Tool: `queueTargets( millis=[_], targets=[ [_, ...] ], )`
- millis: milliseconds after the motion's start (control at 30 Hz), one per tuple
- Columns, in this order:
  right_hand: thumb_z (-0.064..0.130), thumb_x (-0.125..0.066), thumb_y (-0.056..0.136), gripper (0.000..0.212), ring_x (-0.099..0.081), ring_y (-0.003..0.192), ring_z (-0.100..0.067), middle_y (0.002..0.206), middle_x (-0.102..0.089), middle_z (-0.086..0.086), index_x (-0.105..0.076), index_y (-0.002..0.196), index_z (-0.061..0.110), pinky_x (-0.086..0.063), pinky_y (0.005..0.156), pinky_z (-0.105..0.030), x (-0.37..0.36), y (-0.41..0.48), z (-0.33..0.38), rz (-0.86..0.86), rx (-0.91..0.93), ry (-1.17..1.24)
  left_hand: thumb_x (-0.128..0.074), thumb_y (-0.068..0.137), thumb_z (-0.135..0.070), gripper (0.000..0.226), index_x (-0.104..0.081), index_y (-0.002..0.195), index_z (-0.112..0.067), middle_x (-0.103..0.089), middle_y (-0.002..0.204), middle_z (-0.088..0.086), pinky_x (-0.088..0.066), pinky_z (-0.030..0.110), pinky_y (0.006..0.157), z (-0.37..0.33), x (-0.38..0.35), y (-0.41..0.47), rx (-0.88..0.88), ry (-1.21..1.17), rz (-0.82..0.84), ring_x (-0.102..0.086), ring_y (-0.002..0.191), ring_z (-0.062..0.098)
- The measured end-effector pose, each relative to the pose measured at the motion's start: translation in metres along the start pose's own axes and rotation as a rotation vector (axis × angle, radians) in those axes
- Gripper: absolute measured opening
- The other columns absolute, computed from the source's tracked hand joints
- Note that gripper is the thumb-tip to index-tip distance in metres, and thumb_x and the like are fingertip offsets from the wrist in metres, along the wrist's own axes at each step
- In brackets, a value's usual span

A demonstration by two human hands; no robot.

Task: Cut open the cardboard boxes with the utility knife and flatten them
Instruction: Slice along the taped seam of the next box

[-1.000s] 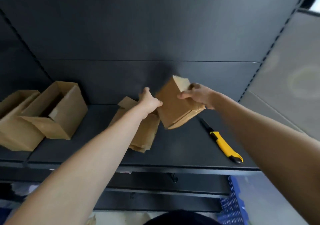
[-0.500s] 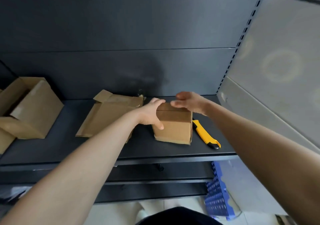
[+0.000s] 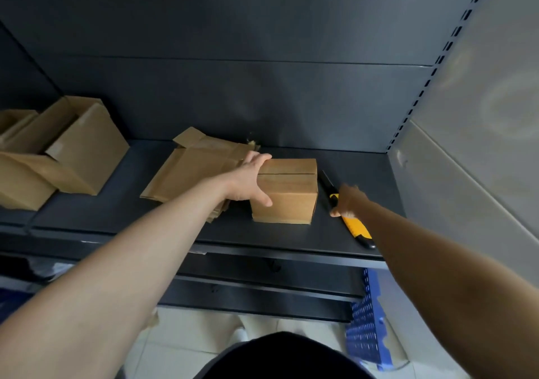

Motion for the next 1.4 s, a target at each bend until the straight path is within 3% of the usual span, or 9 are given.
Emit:
queueTargets(
  millis=[200,333,433,533,600,700,833,1300,1400],
  targets=[
    [0.015,-0.047,0.092,0.049,-0.048,0.12,-0.042,0.134,-0.045,-0.022,-0.038,0.139,0.004,-0.047,0.091,-0.041,0.012,0.005,-0.002,-0.14,-0.021,0.178,-0.081,0.072,-0.021,0.111,-0.004,0.152,-0.031,0.0,0.158,-0.011,-0.022,0.038,0.115,0.004,0.0,-0.001,0.013,-0.095,-0.029,-0.011,0.145,0.019],
    [0.013,-0.041,0.095,0.024,-0.053,0.083,-0.029,0.088,-0.056,-0.01,-0.061,0.107,0.007,-0.039,0.064,-0.027,0.077,-0.014,0.019,-0.202,0.244,0.371,-0.083,0.07,-0.02,0.125,0.012,0.149,-0.035,-0.014,0.156,-0.009,-0.026,0.04,0.114,0.006,0.001,0.002,0.018,-0.149,-0.043,-0.023,0.14,0.02],
    [0.03,-0.046,0.096,0.017,-0.052,0.077,-0.025,0.077,-0.055,-0.002,-0.059,0.095,0.021,-0.04,0.063,-0.028,0.11,-0.043,0.044,-0.133,0.399,0.283,-0.083,0.071,-0.02,0.131,0.022,0.147,-0.032,-0.014,0.156,-0.009,-0.025,0.039,0.115,0.006,0.002,0.003,0.017,-0.141,-0.048,-0.023,0.14,0.022],
    [0.066,-0.031,0.092,0.044,-0.052,0.083,-0.021,0.081,-0.051,0.004,-0.048,0.094,0.025,-0.044,0.081,-0.038,0.116,-0.067,0.064,-0.057,0.414,0.0,-0.083,0.071,-0.021,0.133,0.026,0.147,-0.029,-0.015,0.156,-0.008,-0.025,0.037,0.114,0.006,0.003,0.005,0.009,-0.144,-0.041,-0.025,0.139,0.022],
    [0.072,-0.024,0.09,0.049,-0.051,0.091,-0.021,0.091,-0.047,0.004,-0.04,0.101,0.027,-0.044,0.084,-0.043,0.11,-0.074,0.072,-0.036,0.404,-0.172,-0.084,0.07,-0.022,0.134,0.026,0.147,-0.029,-0.015,0.156,-0.008,-0.025,0.037,0.114,0.008,0.003,0.005,-0.002,-0.143,-0.038,-0.025,0.139,0.022],
    [0.061,-0.023,0.097,0.048,-0.049,0.094,-0.022,0.101,-0.048,0.0,-0.047,0.107,0.02,-0.04,0.079,-0.038,0.105,-0.08,0.084,-0.059,0.412,-0.311,-0.084,0.069,-0.022,0.134,0.024,0.147,-0.029,-0.016,0.156,-0.009,-0.025,0.036,0.113,0.011,0.002,0.005,-0.02,-0.147,-0.036,-0.024,0.139,0.022],
    [0.059,-0.025,0.098,0.055,-0.053,0.088,-0.022,0.091,-0.052,0.001,-0.057,0.111,0.017,-0.039,0.074,-0.033,0.102,-0.082,0.093,-0.102,0.41,-0.409,-0.084,0.068,-0.022,0.133,0.022,0.148,-0.029,-0.016,0.156,-0.008,-0.025,0.037,0.114,0.014,0.003,0.004,-0.041,-0.151,-0.037,-0.023,0.14,0.021],
    [0.056,-0.027,0.098,0.051,-0.054,0.1,-0.023,0.115,-0.057,0.0,-0.058,0.12,0.021,-0.044,0.079,-0.034,0.109,-0.097,0.121,-0.119,0.374,-0.628,-0.082,0.069,-0.021,0.125,0.013,0.15,-0.029,-0.017,0.153,-0.008,-0.032,0.031,0.105,0.009,0.005,0.008,-0.086,-0.09,-0.02,-0.026,0.138,0.02],
    [0.054,-0.029,0.099,0.049,-0.051,0.096,-0.024,0.104,-0.052,0.001,-0.055,0.125,0.02,-0.042,0.079,-0.034,0.112,-0.101,0.129,-0.133,0.347,-0.662,-0.081,0.068,-0.021,0.122,0.008,0.15,-0.029,-0.019,0.151,-0.007,-0.034,0.029,0.1,0.009,0.006,0.008,-0.094,-0.075,-0.019,-0.03,0.134,0.019]
  ],
)
Point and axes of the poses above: each hand's wrist, its own y-axis towards the middle knuckle, its own x-axis out of the back of the hand, z = x × y, the point moved 2 cm from there along y, towards the middle knuckle
